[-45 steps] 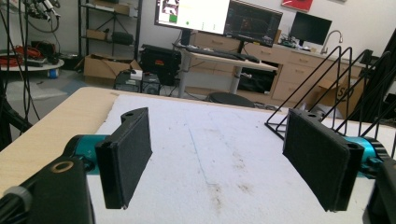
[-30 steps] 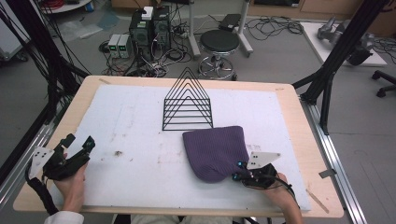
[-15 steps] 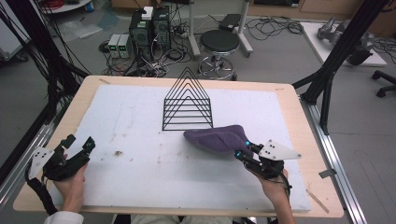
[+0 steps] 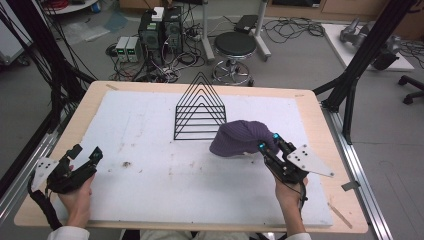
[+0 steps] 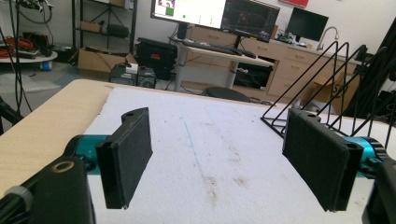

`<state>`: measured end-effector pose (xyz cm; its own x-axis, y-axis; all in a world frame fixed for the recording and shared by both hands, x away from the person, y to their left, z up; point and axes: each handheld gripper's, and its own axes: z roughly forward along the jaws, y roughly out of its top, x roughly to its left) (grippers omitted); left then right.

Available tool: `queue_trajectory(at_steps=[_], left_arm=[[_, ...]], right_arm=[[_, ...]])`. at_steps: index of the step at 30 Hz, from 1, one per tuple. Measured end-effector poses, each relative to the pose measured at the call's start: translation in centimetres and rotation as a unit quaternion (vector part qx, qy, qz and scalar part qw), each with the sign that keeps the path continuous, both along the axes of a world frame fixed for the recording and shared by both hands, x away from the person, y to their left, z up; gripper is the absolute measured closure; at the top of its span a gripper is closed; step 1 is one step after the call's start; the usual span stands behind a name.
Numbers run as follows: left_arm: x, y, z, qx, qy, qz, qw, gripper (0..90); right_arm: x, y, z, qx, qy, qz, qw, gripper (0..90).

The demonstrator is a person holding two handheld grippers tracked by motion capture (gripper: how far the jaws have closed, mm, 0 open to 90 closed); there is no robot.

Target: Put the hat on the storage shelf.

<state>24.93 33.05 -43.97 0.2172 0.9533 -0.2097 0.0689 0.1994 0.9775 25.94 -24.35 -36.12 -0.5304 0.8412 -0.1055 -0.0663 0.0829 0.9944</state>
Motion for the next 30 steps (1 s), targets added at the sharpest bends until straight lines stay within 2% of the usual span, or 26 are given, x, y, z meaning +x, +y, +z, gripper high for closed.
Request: queue_trajectory(at_steps=[2, 7, 12, 13, 15, 18, 20, 23, 28, 30], left_arm=[[0.0, 0.0, 0.0, 0.0, 0.0, -0.001, 1.0, 24.0], [0.2, -0.2, 0.0, 0.001, 0.001, -0.006, 1.0, 24.0], [0.2, -0.5, 0.0, 0.004, -0.001, -0.011, 0.9999, 24.0], [0.2, -0.5, 0.0, 0.005, -0.001, -0.012, 0.9999, 24.0], [0.2, -0.5, 0.0, 0.006, -0.002, -0.013, 0.9999, 24.0], [0.3, -0.6, 0.1, 0.008, -0.005, -0.016, 0.9998, 24.0], [0.3, -0.8, 0.5, 0.012, -0.012, -0.017, 0.9997, 24.0], [0.4, -1.3, 2.1, 0.013, -0.029, -0.035, 0.9989, 24.0], [1.2, -3.0, 4.1, 0.04, -0.057, -0.076, 0.9947, 23.9], [1.7, -3.7, 4.5, 0.037, -0.059, -0.09, 0.9935, 23.7]], right_arm=[[0.0, 0.0, 0.4, 0.008, -0.005, 0.0, 1.0, 71.3], [0.1, 0.3, 2.6, 0.029, -0.024, 0.003, 0.9993, 71.2], [0.2, 1.1, 5.2, 0.05, -0.053, -0.02, 0.9971, 71.2], [0.2, 1.1, 5.2, 0.05, -0.053, -0.02, 0.9971, 71.2], [0.3, 1.6, 6.1, 0.059, -0.068, -0.02, 0.9957, 71.2], [0.3, 1.8, 6.5, 0.063, -0.07, -0.017, 0.9954, 71.1], [0.4, 2.1, 6.8, 0.066, -0.072, -0.012, 0.9952, 71.1], [0.5, 2.6, 7.0, 0.063, -0.068, -0.008, 0.9957, 70.9], [0.7, 3.7, 7.4, 0.057, -0.065, -0.001, 0.9963, 70.5], [0.7, 4.2, 7.6, 0.055, -0.066, -0.001, 0.9963, 70.4]])
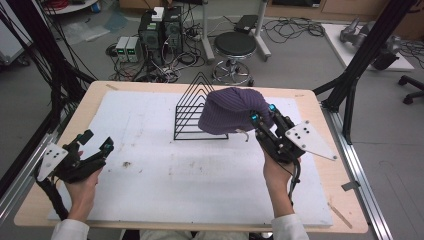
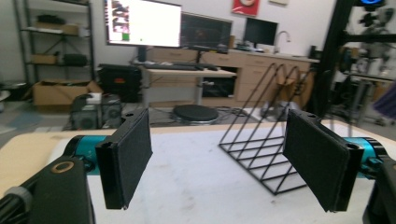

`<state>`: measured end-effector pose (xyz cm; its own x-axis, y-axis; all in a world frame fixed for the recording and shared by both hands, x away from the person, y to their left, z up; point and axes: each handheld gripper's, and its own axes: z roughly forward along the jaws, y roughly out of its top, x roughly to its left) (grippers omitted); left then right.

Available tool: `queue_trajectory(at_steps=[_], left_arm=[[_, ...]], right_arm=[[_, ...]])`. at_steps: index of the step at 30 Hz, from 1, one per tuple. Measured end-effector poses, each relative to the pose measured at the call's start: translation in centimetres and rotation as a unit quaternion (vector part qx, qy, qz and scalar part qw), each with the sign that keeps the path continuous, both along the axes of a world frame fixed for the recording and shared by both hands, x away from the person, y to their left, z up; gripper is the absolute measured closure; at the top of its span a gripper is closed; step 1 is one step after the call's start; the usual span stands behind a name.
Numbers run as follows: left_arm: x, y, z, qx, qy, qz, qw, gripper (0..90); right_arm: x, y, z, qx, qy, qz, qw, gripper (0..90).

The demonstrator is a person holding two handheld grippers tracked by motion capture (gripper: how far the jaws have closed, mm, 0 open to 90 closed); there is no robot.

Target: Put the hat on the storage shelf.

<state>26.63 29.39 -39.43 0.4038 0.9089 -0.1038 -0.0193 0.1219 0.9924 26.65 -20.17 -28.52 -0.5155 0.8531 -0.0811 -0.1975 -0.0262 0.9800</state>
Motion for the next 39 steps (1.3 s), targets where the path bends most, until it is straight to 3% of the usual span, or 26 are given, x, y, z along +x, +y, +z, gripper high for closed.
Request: queue_trajectory(at_steps=[3, 9, 12, 20, 29, 34, 39], left_arm=[[0.6, -0.9, 0.4, -0.005, -0.003, -0.013, 0.9999, 23.7], [1.0, -2.6, 1.4, 0.008, -0.007, -0.037, 0.9993, 23.4], [1.2, -3.5, 2.3, 0.001, -0.015, -0.049, 0.9987, 23.5], [2.4, -7.3, 4.1, 0.0, -0.017, -0.095, 0.9953, 24.1], [3.2, -11.3, 4.7, 0.003, -0.015, -0.138, 0.9904, 25.4], [3.5, -12.5, 4.7, 0.005, -0.015, -0.153, 0.9882, 27.6], [3.5, -12.9, 4.6, 0.01, -0.016, -0.161, 0.9869, 37.7]], right_arm=[[-0.1, 0.6, 0.4, 0.0, 0.0, 0.002, 1.0, 70.3], [0.0, 1.4, 1.1, 0.016, 0.001, 0.007, 0.9998, 70.0], [0.0, 1.7, 1.3, 0.021, 0.001, 0.008, 0.9997, 70.0], [0.2, 3.2, 1.4, 0.033, 0.001, 0.012, 0.9994, 69.9], [0.5, 6.0, 1.5, 0.033, 0.007, 0.039, 0.9987, 69.8], [0.7, 7.8, 1.4, 0.028, 0.011, 0.059, 0.9978, 69.8], [0.7, 9.1, 1.2, 0.024, 0.015, 0.072, 0.997, 69.4]])
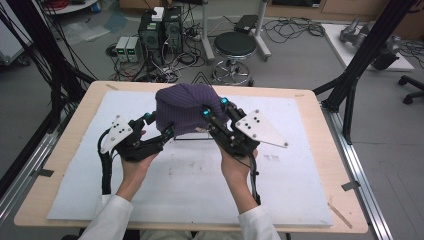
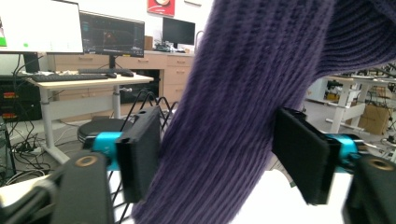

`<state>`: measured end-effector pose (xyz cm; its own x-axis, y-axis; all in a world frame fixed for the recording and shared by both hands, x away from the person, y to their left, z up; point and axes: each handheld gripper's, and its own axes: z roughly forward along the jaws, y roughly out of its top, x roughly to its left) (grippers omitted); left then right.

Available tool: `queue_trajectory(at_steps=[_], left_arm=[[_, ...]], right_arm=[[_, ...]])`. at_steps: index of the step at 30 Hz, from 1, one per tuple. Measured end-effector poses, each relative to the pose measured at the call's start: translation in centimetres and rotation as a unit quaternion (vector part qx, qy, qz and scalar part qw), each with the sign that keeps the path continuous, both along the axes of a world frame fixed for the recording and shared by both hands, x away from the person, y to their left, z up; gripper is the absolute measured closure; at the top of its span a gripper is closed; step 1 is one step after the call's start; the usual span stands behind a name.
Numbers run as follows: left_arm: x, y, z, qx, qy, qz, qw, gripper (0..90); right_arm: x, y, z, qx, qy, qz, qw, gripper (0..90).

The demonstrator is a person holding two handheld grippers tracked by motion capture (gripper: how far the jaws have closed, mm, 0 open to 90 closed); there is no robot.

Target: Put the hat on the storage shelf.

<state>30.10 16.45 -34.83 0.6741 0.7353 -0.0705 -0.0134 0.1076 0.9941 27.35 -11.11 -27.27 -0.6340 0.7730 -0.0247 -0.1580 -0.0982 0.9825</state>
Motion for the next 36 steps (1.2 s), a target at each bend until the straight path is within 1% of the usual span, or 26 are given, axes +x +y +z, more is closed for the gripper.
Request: queue_trajectory(at_steps=[1, 2, 3, 4, 5, 6, 7, 8, 9, 12, 13, 15, 16, 18, 21, 22, 24, 25, 27, 32, 34, 36], left_arm=[[0.0, 0.0, 0.0, 0.001, 0.0, -0.003, 1.0, 41.7], [0.0, 0.1, 0.0, -0.004, 0.003, -0.009, 1.0, 46.4], [0.0, 0.1, 0.0, -0.006, 0.004, -0.01, 0.9999, 54.5], [0.0, 0.2, 0.0, -0.006, 0.003, -0.011, 0.9999, 59.2], [0.1, 0.2, 0.0, -0.006, 0.002, -0.013, 0.9999, 66.6], [0.1, 0.2, 0.0, -0.005, 0.002, -0.012, 0.9999, 71.7], [0.1, 0.2, 0.0, -0.004, 0.002, -0.012, 0.9999, 74.1], [0.2, 0.2, 0.0, -0.003, 0.005, -0.016, 0.9998, 76.2], [0.3, 0.3, 0.0, -0.006, 0.009, -0.021, 0.9997, 77.7], [0.5, 0.6, -0.1, -0.023, 0.035, -0.036, 0.9985, 79.8], [0.6, 0.7, -0.1, -0.023, 0.039, -0.036, 0.9983, 80.3], [0.8, 0.7, -0.1, -0.02, 0.04, -0.028, 0.9986, 80.8], [0.9, 0.8, -0.2, -0.023, 0.04, -0.027, 0.9986, 80.9], [1.2, 0.8, -0.2, -0.028, 0.046, -0.031, 0.9981, 81.1], [1.8, 0.4, 0.3, -0.023, 0.057, -0.036, 0.9975, 81.0], [2.0, 0.2, 0.5, -0.024, 0.06, -0.04, 0.9971, 81.0], [2.4, 0.0, 0.8, -0.019, 0.066, -0.047, 0.9965, 81.0], [2.7, -0.3, 1.1, -0.013, 0.066, -0.047, 0.9966, 81.0], [3.0, -0.6, 1.4, -0.009, 0.065, -0.047, 0.9967, 81.0], [4.1, -1.4, 2.4, -0.01, 0.067, -0.042, 0.9968, 81.0], [4.5, -1.7, 2.9, -0.008, 0.069, -0.044, 0.9966, 80.9], [4.9, -2.0, 3.5, -0.014, 0.067, -0.041, 0.9968, 80.9]], right_arm=[[0.0, 0.2, -0.1, -0.001, 0.0, 0.002, 1.0, 69.4], [0.0, 0.3, -0.1, -0.001, 0.001, 0.004, 1.0, 69.4], [0.0, 0.4, -0.2, -0.001, 0.002, 0.005, 1.0, 69.3], [0.0, 0.5, -0.2, -0.001, 0.002, 0.007, 1.0, 69.3], [0.0, 0.5, -0.2, -0.001, 0.006, 0.008, 1.0, 69.3], [0.1, 0.5, -0.3, -0.003, 0.003, 0.006, 1.0, 69.3], [0.1, 0.5, -0.3, -0.003, 0.005, 0.006, 1.0, 69.3], [0.1, 0.5, -0.3, -0.004, 0.005, 0.004, 1.0, 69.3], [0.1, 0.3, -0.4, -0.006, 0.006, 0.001, 1.0, 69.3], [0.2, 0.0, -0.4, -0.007, 0.006, -0.004, 1.0, 69.3], [0.2, -0.1, -0.4, -0.01, 0.003, -0.007, 0.9999, 69.3], [0.2, -0.4, -0.3, -0.028, -0.008, -0.024, 0.9993, 69.4], [0.2, -0.5, -0.3, -0.029, -0.008, -0.028, 0.9991, 69.5], [0.4, -0.9, -0.2, -0.024, -0.006, -0.031, 0.9992, 69.6], [0.8, -1.3, -0.2, -0.021, -0.004, -0.042, 0.9989, 69.7], [0.9, -1.4, -0.2, -0.021, -0.005, -0.045, 0.9988, 69.7], [1.1, -1.7, 0.0, -0.019, -0.006, -0.052, 0.9984, 69.7], [1.2, -1.8, 0.1, -0.021, -0.006, -0.055, 0.9982, 69.8], [1.6, -2.0, 0.5, -0.026, -0.008, -0.064, 0.9976, 69.8], [2.7, -2.4, 1.8, -0.043, -0.01, -0.081, 0.9957, 69.7], [3.2, -2.5, 2.3, -0.049, -0.01, -0.089, 0.9948, 69.7], [3.7, -2.6, 2.9, -0.05, -0.012, -0.095, 0.9941, 69.7]])
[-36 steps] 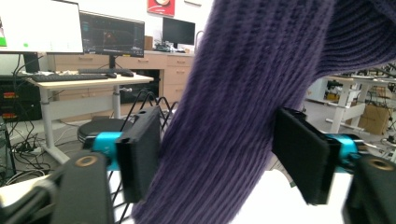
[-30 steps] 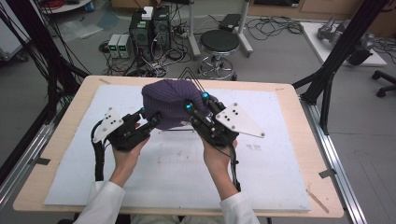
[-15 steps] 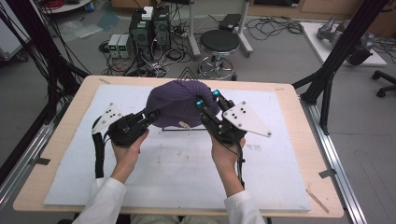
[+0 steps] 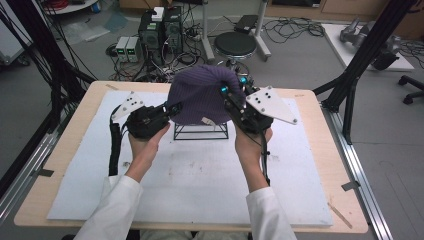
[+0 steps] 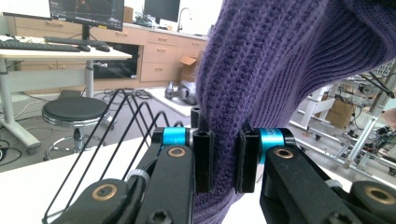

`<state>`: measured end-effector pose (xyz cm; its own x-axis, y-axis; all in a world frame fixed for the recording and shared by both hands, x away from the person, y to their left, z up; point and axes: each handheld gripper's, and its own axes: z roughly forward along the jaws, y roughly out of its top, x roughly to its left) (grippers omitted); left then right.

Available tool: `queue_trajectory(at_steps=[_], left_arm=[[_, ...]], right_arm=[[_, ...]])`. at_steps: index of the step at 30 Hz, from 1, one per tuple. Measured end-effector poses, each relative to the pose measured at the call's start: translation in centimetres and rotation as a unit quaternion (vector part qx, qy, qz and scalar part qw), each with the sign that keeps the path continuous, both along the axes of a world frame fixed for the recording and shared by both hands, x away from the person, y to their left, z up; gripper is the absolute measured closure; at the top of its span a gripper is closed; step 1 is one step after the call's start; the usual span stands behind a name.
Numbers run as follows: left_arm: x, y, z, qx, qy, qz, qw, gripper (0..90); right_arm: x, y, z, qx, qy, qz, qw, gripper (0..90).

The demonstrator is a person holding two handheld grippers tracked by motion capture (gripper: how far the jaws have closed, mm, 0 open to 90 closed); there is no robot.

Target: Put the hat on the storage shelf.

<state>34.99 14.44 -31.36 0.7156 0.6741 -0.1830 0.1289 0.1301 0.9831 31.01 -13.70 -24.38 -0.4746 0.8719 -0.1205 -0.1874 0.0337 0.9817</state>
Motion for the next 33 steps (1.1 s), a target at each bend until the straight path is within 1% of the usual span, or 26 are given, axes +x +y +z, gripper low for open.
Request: queue_trajectory(at_steps=[2, 6, 9, 12, 14, 16, 18, 19, 20, 22, 24, 27, 30, 32, 33], left_arm=[[0.3, -0.2, 0.7, -0.006, 0.001, 0.0, 1.0, 80.8], [0.6, -0.6, 1.5, -0.01, -0.005, 0.002, 0.9999, 80.8], [0.9, -0.8, 2.0, -0.012, -0.013, 0.009, 0.9998, 80.8], [1.3, -1.2, 2.6, -0.012, -0.012, 0.01, 0.9998, 80.8], [1.6, -1.4, 3.2, -0.007, -0.019, 0.019, 0.9996, 80.8], [1.9, -1.5, 3.6, -0.011, -0.021, 0.026, 0.9994, 80.8], [2.4, -1.5, 3.9, -0.012, -0.019, 0.029, 0.9993, 80.8], [2.5, -1.5, 4.0, -0.01, -0.019, 0.031, 0.9993, 80.8], [2.8, -1.6, 4.1, -0.01, -0.021, 0.034, 0.9991, 80.8], [3.0, -1.7, 4.2, -0.01, -0.024, 0.034, 0.9991, 80.8], [3.2, -1.8, 4.2, -0.011, -0.032, 0.031, 0.9989, 80.8], [3.5, -1.9, 3.8, -0.007, -0.028, 0.028, 0.9992, 80.8], [3.7, -2.0, 3.5, 0.0, -0.024, 0.033, 0.9991, 80.7], [3.8, -2.2, 3.3, 0.008, -0.028, 0.042, 0.9987, 80.6], [3.8, -2.2, 3.2, 0.006, -0.024, 0.042, 0.9988, 80.6]], right_arm=[[0.3, -0.1, 0.5, 0.001, -0.002, -0.003, 1.0, 69.7], [0.6, -0.3, 1.6, -0.005, -0.013, -0.012, 0.9998, 69.7], [0.9, -0.4, 2.2, -0.008, -0.018, -0.02, 0.9996, 69.7], [0.9, -0.5, 2.5, -0.006, -0.021, -0.023, 0.9995, 69.7], [1.0, -0.6, 2.7, -0.006, -0.026, -0.025, 0.9993, 69.8], [1.2, -0.7, 2.8, -0.009, -0.028, -0.029, 0.9992, 69.8], [1.4, -0.8, 3.0, -0.008, -0.026, -0.033, 0.9991, 69.8], [1.6, -0.8, 3.0, -0.008, -0.029, -0.036, 0.9989, 69.8], [1.7, -0.8, 3.1, -0.008, -0.028, -0.036, 0.9989, 69.8], [2.0, -0.8, 3.1, -0.007, -0.031, -0.04, 0.9987, 69.8], [2.1, -0.7, 3.1, -0.004, -0.041, -0.043, 0.9982, 69.8], [2.5, -0.5, 3.0, -0.004, -0.05, -0.049, 0.9976, 69.8], [2.7, -0.3, 2.7, -0.001, -0.044, -0.049, 0.9978, 69.8], [2.9, -0.1, 2.6, -0.005, -0.04, -0.05, 0.9979, 69.8], [3.0, -0.1, 2.5, -0.005, -0.036, -0.051, 0.998, 69.8]])
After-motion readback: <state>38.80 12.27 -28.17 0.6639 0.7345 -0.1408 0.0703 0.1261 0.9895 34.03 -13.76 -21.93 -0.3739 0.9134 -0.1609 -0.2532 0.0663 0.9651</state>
